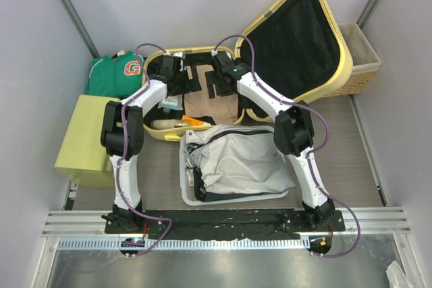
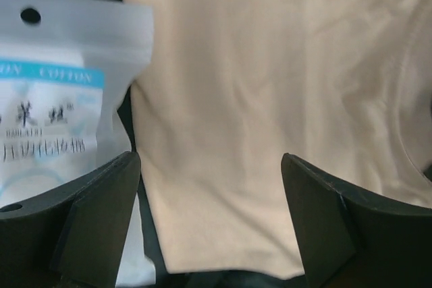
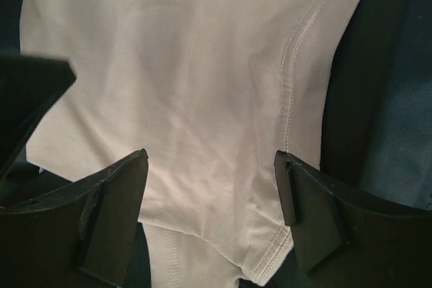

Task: Open, take out, and arrange the luggage
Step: Pick up the clothes from the luggage.

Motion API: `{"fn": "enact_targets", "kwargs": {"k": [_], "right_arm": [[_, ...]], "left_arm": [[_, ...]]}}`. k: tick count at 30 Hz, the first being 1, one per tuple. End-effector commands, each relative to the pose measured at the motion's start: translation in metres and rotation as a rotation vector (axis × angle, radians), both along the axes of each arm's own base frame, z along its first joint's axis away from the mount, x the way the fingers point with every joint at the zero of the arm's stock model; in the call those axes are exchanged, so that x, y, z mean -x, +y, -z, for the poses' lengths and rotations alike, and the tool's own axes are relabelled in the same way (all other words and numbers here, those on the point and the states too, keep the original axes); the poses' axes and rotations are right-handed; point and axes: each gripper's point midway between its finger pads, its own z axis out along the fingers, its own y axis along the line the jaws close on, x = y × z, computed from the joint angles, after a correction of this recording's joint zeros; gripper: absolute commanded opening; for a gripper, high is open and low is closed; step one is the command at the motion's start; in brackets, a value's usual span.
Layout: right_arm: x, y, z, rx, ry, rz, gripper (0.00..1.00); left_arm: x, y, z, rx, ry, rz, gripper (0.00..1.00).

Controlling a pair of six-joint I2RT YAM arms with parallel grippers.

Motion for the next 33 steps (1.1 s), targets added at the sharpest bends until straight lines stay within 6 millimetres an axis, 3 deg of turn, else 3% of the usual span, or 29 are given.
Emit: {"fn": "enact_targets", "kwargs": {"k": [1,4,5,10,17,22,25,31,33], "right_arm": [[-0.005,0.0,-0.02,-0.069,-0.031,0.001,0.83],[-0.003,0.0,-0.02,-0.109,-0.027,0.003,0.82],[0.0,-0.001,-0.014,-0.107,-0.012,0.002,0.82],[0.006,-0.001,-0.012,-0.127,-0.005,-0.006,0.8],[0.009,0.0,-0.019,-0.154,-0.015,-0.01,0.79],[0.012,0.0,-0.02,-0.166,-0.015,-0.017,0.79],[0.013,-0.002,-0.022,-0.169,-0.022,-0.017,0.79],[0.018,-0.004,-0.022,-0.176,-0.024,-0.015,0.79],[0.019,-0.006,-0.024,-0.175,-0.028,-0.013,0.79]], "left_arm": [[-0.038,-0.003,-0.012,-0.032,-0.098,-0.04,0.89],[-0.043,-0.004,-0.005,-0.054,-0.074,-0.054,0.88],[-0.039,-0.004,0.012,-0.072,-0.02,-0.052,0.88],[-0.043,0.007,0.032,-0.138,0.022,-0.096,0.87],[-0.029,0.008,0.062,-0.156,0.133,-0.096,0.86],[-0.019,-0.01,0.074,-0.061,0.177,-0.061,0.86],[-0.015,-0.01,0.084,-0.061,0.2,-0.061,0.83],[-0.012,-0.023,0.093,-0.018,0.233,-0.021,0.56],[-0.013,-0.023,0.088,-0.016,0.224,-0.017,0.4]]}}
